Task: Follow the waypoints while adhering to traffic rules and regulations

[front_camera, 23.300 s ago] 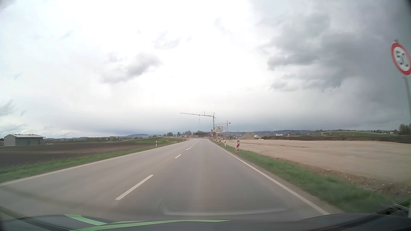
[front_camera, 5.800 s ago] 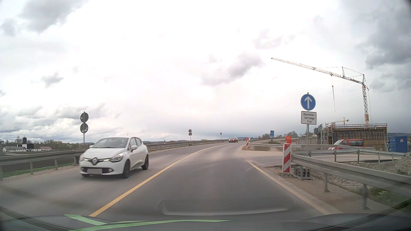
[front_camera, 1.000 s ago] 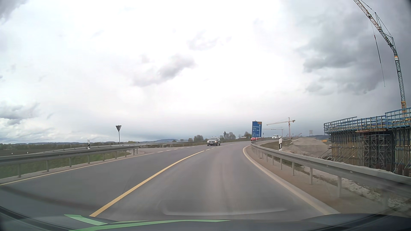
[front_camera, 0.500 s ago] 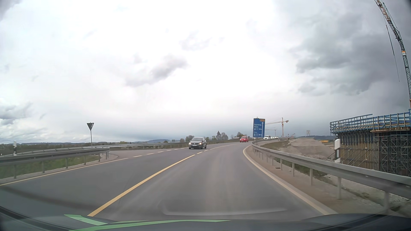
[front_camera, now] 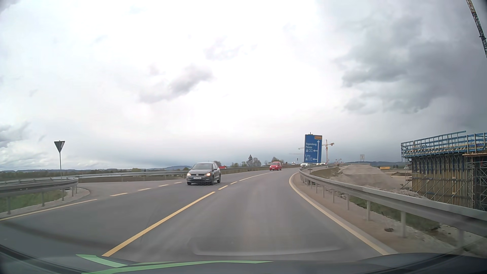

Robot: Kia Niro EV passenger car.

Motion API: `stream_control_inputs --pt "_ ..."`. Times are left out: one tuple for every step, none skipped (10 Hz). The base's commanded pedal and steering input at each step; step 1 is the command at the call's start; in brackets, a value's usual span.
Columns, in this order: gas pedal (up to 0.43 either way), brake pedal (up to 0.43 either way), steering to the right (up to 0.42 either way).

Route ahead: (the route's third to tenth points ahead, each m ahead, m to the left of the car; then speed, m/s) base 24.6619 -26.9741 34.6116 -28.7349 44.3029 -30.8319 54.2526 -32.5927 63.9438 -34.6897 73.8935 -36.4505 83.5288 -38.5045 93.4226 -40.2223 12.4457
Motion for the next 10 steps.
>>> stream_control_inputs --pt "0.157 0.0 0.024" --pt "0.157 0.0 0.024" --pt "0.157 0.0 0.025" --pt "0.157 0.0 0.025" --pt "0.157 0.0 0.025" --pt "0.157 0.0 0.025" --pt "0.157 0.0 0.025" --pt "0.15 0.0 0.025" --pt "0.15 0.0 0.025" --pt "0.15 0.0 0.025"
